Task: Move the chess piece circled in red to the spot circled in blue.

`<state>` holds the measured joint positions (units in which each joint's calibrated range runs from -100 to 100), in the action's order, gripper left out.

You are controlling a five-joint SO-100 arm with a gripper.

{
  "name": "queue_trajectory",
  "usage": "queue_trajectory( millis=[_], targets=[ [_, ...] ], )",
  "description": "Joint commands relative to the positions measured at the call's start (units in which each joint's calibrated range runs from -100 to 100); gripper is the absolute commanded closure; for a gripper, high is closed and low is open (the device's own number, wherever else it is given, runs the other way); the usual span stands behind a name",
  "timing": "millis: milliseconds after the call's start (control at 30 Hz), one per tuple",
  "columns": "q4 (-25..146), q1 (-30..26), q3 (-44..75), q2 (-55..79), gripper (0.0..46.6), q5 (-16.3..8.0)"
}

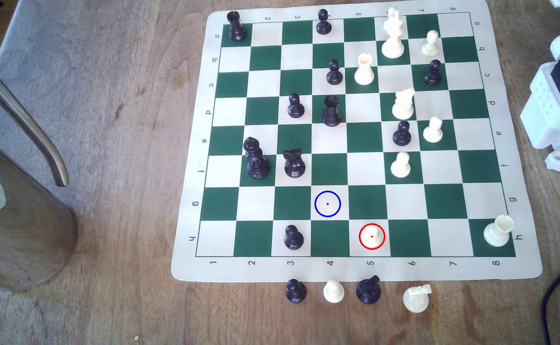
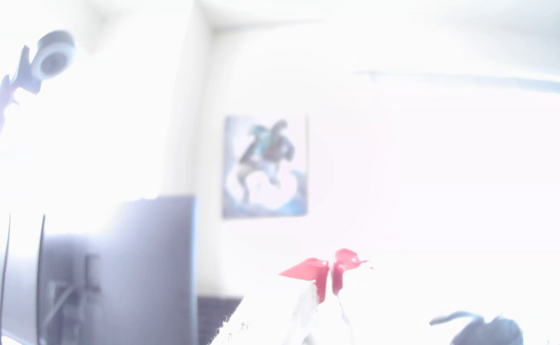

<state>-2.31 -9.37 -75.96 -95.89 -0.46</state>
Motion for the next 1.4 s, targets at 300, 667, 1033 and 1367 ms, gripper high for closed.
queue_trajectory(
  millis=[300,667,1033,1367],
  targets=[
    [52.9,-5.5,17.7,7.9,46.4,-7.9],
    [77.1,-10.5,41.6,37.7,46.4,-16.0],
    [87.8,-18.4,60.1,63.8,46.4,-25.7],
    [88.0,-25.2,57.3,67.1,44.6,-25.7]
  ],
)
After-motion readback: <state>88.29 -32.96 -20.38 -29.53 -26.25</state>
